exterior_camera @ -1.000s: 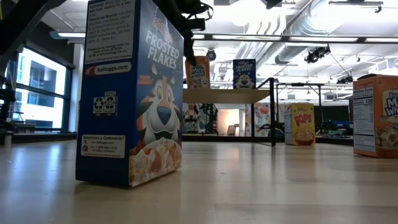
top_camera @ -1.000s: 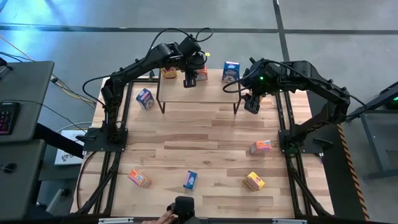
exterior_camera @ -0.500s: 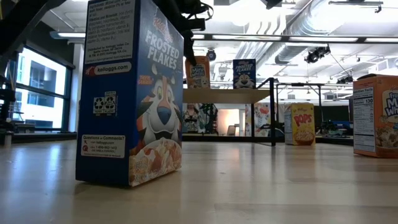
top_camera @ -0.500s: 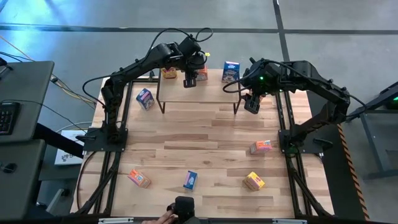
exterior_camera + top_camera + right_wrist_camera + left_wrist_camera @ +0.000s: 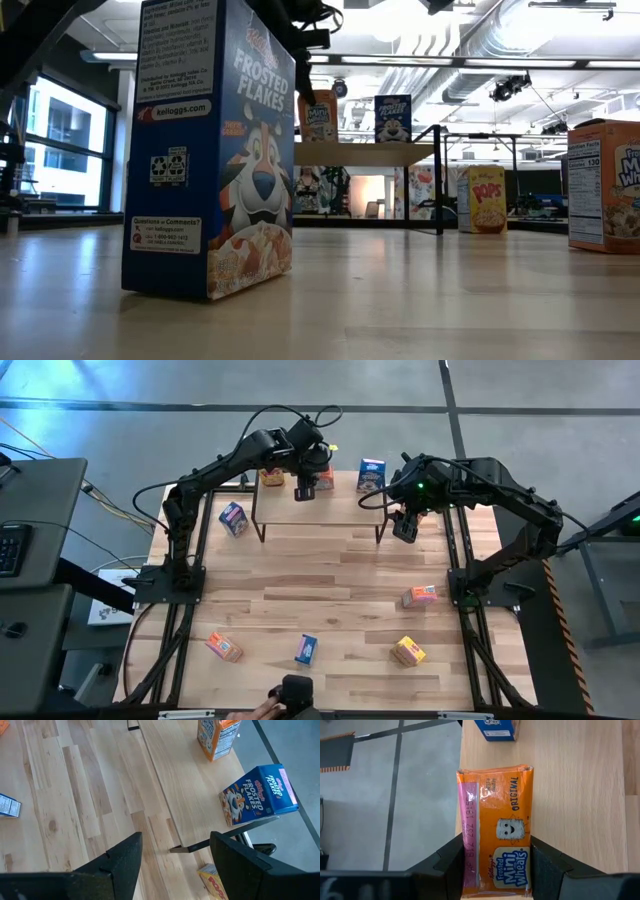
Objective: Stack cereal on shelf
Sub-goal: Put the middle orange cereal box on the shelf
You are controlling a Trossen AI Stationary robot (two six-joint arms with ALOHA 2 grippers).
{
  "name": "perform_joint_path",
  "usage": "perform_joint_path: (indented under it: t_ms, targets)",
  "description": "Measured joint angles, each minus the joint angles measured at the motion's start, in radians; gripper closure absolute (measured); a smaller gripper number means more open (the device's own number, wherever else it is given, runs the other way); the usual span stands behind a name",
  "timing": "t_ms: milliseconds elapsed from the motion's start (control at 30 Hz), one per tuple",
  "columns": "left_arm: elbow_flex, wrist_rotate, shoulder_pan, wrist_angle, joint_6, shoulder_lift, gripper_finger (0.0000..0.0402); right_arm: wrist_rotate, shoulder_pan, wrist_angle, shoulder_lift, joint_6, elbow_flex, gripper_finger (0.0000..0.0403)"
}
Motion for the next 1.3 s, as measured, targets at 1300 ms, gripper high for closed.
perform_joint_path:
  t_ms: [1300]
  targets:
    - [0.025,0.029,0.032,0.021,0.024,-0.004,0.0189,0.000,0.000,0.000,0.000,0.000,0.000,0.0178]
